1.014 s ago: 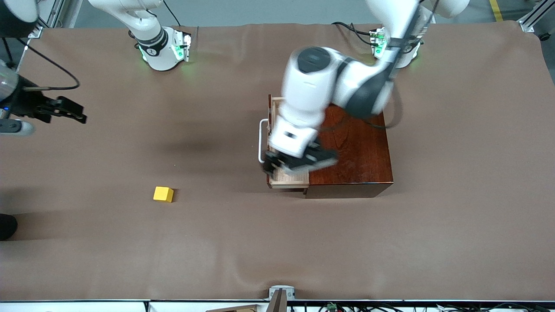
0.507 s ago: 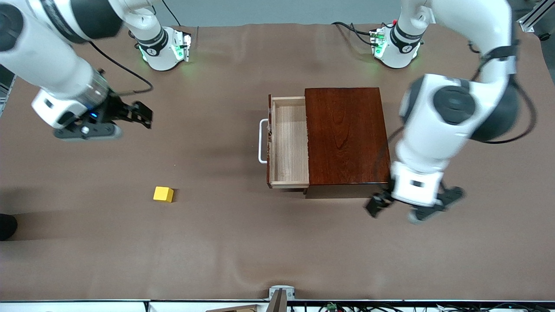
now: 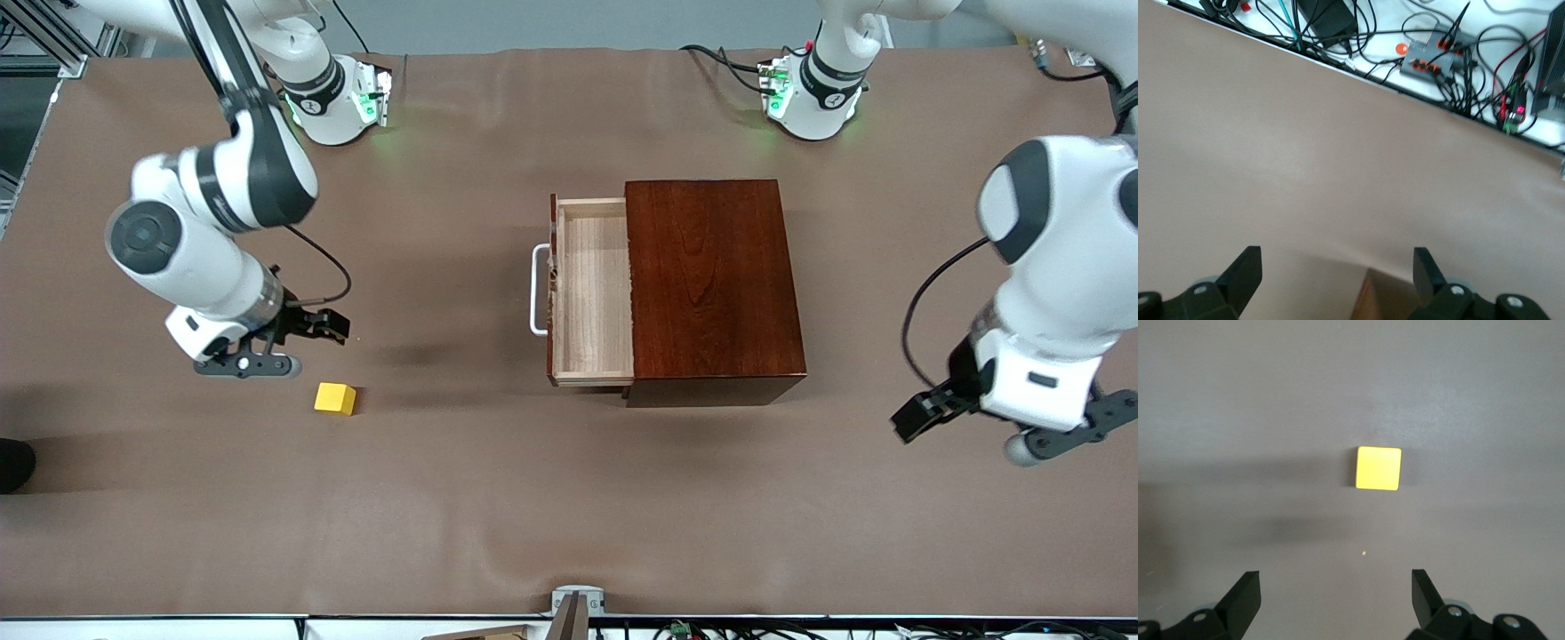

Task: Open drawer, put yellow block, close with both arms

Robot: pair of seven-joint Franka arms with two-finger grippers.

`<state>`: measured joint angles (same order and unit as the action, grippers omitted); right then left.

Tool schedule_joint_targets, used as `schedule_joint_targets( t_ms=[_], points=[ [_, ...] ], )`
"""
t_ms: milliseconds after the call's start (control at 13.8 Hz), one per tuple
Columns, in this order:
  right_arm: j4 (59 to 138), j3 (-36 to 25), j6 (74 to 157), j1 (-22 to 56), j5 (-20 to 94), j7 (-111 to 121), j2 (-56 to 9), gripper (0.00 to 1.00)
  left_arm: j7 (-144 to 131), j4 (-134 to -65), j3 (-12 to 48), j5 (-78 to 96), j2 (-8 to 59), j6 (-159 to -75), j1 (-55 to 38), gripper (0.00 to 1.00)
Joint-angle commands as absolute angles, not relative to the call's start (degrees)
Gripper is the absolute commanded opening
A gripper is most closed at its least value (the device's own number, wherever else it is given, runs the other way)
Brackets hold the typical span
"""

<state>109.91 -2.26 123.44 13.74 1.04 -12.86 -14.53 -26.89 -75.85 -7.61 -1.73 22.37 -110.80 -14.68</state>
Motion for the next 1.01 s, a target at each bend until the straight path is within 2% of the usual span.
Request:
schedule_joint_targets(
  t_ms=[0,290,507,869,942],
  points=[
    [111.27,-1.76,128.65,10.55,1.14,-12.92,-18.17,1.0,-18.4,-83.04,-7.29,-0.97,15.22,-107.07,-14.33,1.0],
    [109.87,-1.67,136.05,10.19,1.75,-13.18,-25.03,1.0,-11.44,-88.41,-7.12,-0.97,8.01,-102.05,-12.66,1.0],
    [108.81,-1.67,140.96,10.2,1.85,-13.1,-29.61,1.0,-5.74,-89.12,-4.94,-0.88,4.31,-97.14,-9.5,1.0],
    [105.22,-1.67,141.33,9.93,2.37,-13.36,-34.44,1.0,1.31,-89.03,2.01,-0.26,1.14,-89.4,-2.38,1.0],
    [104.25,-1.67,141.07,10.02,2.37,-13.45,-35.06,0.94,2.1,-89.03,2.11,-0.18,0.45,-89.04,-2.2,1.0]
  ],
)
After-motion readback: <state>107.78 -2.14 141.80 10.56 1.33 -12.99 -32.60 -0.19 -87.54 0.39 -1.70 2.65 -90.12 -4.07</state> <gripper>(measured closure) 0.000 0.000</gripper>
